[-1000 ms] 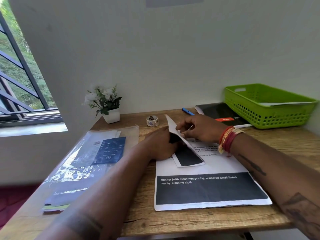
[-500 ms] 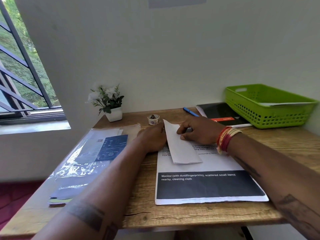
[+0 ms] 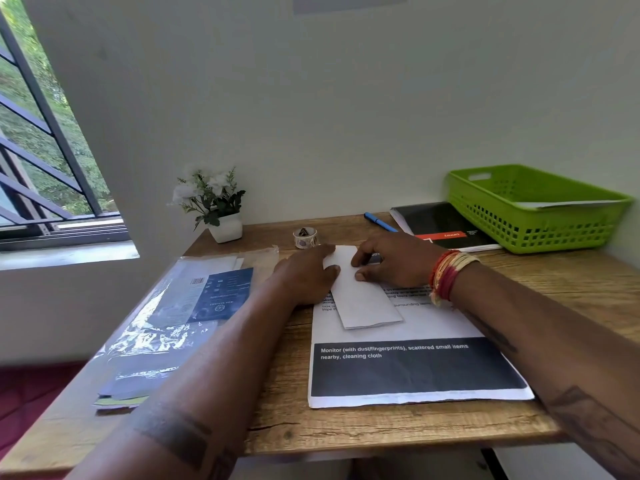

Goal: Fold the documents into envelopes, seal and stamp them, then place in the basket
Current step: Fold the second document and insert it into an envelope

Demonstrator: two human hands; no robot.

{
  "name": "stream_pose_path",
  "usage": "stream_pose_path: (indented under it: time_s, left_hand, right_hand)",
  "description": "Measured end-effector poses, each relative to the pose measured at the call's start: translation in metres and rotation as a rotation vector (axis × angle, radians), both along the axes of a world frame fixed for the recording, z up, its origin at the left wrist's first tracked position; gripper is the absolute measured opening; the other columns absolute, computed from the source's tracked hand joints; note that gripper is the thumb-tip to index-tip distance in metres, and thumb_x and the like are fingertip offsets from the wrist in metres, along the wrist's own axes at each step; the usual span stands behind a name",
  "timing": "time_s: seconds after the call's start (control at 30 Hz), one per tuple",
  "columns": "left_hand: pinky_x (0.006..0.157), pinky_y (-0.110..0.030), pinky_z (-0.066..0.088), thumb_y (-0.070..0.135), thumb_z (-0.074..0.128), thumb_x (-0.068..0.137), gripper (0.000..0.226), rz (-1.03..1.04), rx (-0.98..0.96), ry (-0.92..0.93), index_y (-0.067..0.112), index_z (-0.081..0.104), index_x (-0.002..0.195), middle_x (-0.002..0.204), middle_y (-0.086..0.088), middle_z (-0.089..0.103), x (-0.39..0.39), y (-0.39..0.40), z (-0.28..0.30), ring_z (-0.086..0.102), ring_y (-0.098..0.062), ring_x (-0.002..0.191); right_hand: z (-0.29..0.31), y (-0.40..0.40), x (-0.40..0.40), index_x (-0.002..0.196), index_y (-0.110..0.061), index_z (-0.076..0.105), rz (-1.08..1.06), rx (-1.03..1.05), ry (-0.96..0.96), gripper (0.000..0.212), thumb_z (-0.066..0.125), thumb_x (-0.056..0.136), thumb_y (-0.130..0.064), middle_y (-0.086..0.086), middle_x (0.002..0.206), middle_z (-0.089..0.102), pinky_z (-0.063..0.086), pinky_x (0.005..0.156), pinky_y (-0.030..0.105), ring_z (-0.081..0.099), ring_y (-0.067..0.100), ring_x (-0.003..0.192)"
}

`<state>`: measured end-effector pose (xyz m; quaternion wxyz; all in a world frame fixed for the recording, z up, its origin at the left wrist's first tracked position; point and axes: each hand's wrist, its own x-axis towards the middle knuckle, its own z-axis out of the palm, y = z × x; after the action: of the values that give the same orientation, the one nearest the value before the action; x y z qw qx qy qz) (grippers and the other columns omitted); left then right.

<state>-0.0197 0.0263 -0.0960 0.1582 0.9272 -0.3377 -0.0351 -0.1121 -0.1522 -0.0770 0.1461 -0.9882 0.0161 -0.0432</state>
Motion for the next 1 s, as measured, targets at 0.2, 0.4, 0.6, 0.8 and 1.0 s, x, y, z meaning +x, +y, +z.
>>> stream_pose_path:
  time_s: [0.2,0.4,0.6,0.8,1.0]
  left_hand:
    - [0.114,-0.053,0.035,0.043,0.035,0.104,0.050,-0.008,0.115,-0.079,0.021,0.043,0.148,0.156,-0.010,0.039,0.002,-0.008,-0.008,0.040,-0.031,0.141]
    - [0.119,-0.043,0.030,0.036,0.042,0.105,0.046,-0.165,-0.008,-0.129,0.025,0.045,0.150,0.163,-0.005,0.032,-0.004,-0.004,-0.007,0.028,-0.027,0.150]
    - [0.115,-0.048,0.033,0.038,0.031,0.107,0.047,-0.272,0.063,-0.080,0.032,0.035,0.154,0.157,-0.002,0.040,-0.011,-0.012,-0.011,0.036,-0.027,0.145]
    - [0.124,-0.050,0.015,0.040,0.024,0.109,0.050,-0.248,0.141,-0.077,0.038,0.021,0.159,0.170,0.000,0.011,-0.013,-0.013,-0.008,0.010,-0.024,0.156]
    - [0.125,-0.049,0.012,0.039,0.024,0.109,0.051,-0.242,0.153,-0.073,0.039,0.019,0.159,0.170,0.002,0.008,-0.012,-0.013,-0.009,0.006,-0.023,0.156]
  right_hand:
    - [0.001,0.001,-0.001,0.124,-0.030,0.067,-0.004,0.005,0.003,0.034,0.066,0.093,-0.044,-0.011,0.128,0.060,0.036,0.087,0.020,0.051,0.003,0.103]
    - [0.000,0.002,-0.002,0.118,-0.029,0.069,-0.014,0.026,-0.024,0.031,0.070,0.091,-0.043,-0.016,0.118,0.061,0.036,0.085,0.018,0.052,0.003,0.103]
    - [-0.006,-0.006,-0.004,0.095,-0.029,0.067,-0.034,0.101,-0.116,0.023,0.077,0.083,-0.046,-0.020,0.096,0.064,0.030,0.080,0.002,0.046,-0.005,0.101]
    - [-0.001,-0.011,-0.006,0.092,-0.024,0.063,-0.121,0.046,-0.025,0.031,0.077,0.081,-0.050,-0.006,0.088,0.062,0.047,0.071,0.028,0.061,0.013,0.085]
    - [0.015,-0.011,-0.016,0.092,-0.024,0.065,-0.087,-0.001,0.173,0.036,0.078,0.078,-0.055,-0.002,0.095,0.069,0.049,0.078,0.032,0.063,0.016,0.090]
